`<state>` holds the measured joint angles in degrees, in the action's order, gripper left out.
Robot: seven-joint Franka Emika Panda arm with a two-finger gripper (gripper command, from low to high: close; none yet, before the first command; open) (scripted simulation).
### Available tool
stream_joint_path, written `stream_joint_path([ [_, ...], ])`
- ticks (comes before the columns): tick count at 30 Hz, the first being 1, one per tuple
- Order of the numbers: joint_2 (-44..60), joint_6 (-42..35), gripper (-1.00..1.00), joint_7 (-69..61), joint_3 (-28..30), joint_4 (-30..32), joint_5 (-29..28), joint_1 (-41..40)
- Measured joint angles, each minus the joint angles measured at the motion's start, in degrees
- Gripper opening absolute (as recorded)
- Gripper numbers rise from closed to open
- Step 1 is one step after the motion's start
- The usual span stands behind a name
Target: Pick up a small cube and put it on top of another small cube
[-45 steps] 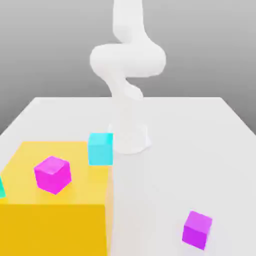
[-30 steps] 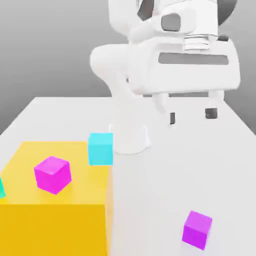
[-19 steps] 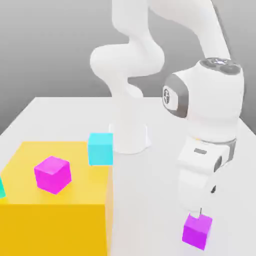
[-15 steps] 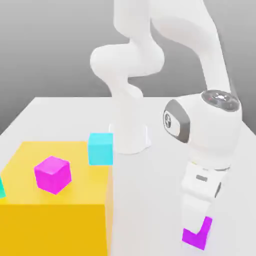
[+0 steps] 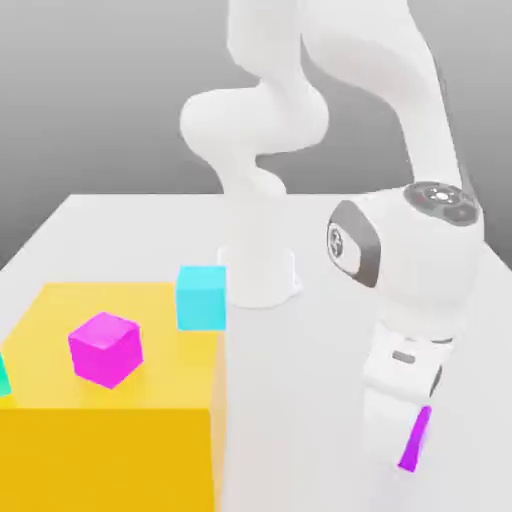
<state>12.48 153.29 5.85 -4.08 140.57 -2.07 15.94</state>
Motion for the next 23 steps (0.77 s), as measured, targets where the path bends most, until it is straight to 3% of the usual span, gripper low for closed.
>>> stream_joint_path([
  [15,-18.59,-36.13,-1.0,7.45,12.81,-17.59,0.72,-21.34],
  [19,-16.94,-30.69,-1.0,8.41,13.62,-13.53,1.54,-22.19],
  [20,-16.39,-29.2,1.0,8.38,13.66,-12.59,1.64,-22.21],
  [23,-16.39,-29.2,1.0,8.38,13.66,-12.59,1.65,-22.21],
])
